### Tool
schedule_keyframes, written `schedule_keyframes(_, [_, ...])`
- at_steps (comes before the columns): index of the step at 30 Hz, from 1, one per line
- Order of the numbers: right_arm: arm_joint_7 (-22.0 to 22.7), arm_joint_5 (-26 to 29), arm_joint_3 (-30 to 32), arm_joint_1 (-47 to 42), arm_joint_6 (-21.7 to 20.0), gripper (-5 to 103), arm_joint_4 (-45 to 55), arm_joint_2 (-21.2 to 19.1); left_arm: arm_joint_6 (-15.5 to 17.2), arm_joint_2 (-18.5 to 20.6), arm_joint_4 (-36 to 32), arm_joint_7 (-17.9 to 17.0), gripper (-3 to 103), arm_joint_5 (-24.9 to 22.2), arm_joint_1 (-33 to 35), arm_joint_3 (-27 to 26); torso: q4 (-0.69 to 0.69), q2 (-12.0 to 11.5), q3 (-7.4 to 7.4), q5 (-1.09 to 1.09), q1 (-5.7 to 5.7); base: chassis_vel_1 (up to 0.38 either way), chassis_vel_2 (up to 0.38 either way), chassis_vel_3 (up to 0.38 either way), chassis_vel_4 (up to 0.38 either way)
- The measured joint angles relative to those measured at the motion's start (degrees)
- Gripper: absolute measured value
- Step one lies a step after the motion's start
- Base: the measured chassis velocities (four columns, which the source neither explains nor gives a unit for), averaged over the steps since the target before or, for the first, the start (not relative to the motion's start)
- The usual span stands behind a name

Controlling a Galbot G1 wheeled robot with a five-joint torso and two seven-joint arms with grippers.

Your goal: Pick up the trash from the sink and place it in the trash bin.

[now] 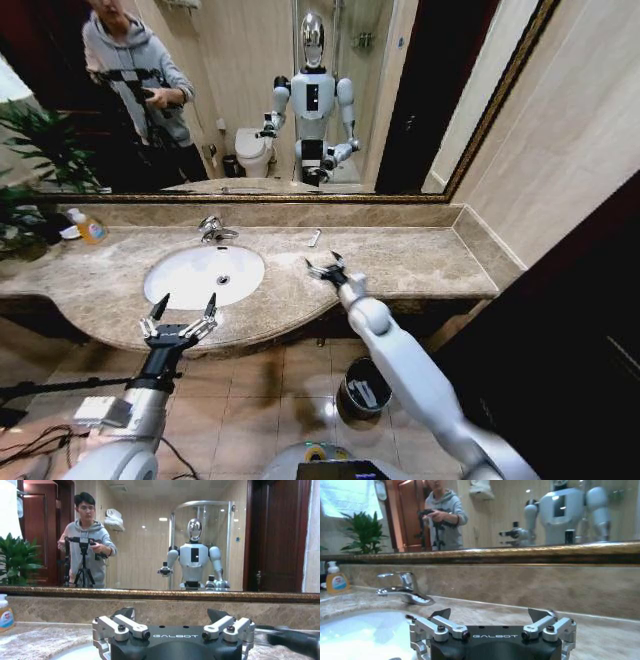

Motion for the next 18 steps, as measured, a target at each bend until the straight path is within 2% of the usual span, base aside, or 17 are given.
schedule_keyframes(1, [0.00, 0.00, 0.00, 0.00, 0.00, 100, 0.00, 0.00, 0.00, 0.00, 0.00, 0.00, 100, 0.00, 0.00, 0.00, 0.00, 0.00, 0.00, 0.00, 0.00, 0.000, 0.000, 0.000, 0.000])
schedule_keyframes(4, [1.95, 0.16, -2.87, 5.11, -0.17, 100, -7.83, 3.51, 0.00, 0.01, 0.00, 0.00, 100, 0.00, 0.00, 0.01, -0.01, 0.00, 0.00, 0.01, 0.00, 0.000, 0.000, 0.000, 0.000])
schedule_keyframes(8, [2.65, 0.13, -3.28, 6.82, 0.11, 100, -11.25, 4.85, 0.00, 0.00, 0.00, -0.01, 100, 0.00, 0.00, 0.00, -0.01, 0.00, 0.00, 0.00, 0.00, 0.000, 0.000, 0.000, 0.000])
schedule_keyframes(12, [4.91, -1.32, -3.97, 10.49, 3.01, 103, -18.37, 7.37, 0.00, 0.00, 0.00, 0.00, 100, 0.00, -0.01, 0.00, -0.02, 0.00, 0.00, 0.00, -0.01, 0.000, 0.000, 0.000, 0.000])
schedule_keyframes(15, [6.95, -2.85, -3.99, 13.01, 5.23, 99, -22.98, 9.19, 0.00, 0.00, 0.00, -0.01, 100, 0.00, 0.00, 0.00, -0.02, 0.00, 0.00, 0.01, -0.01, 0.000, 0.000, 0.000, 0.000])
schedule_keyframes(18, [7.05, -3.50, -3.48, 14.47, 5.90, 95, -26.12, 10.44, 0.00, 0.01, 0.00, -0.01, 100, 0.00, 0.00, 0.00, -0.02, 0.00, 0.00, 0.03, -0.01, 0.000, 0.000, 0.000, 0.000])
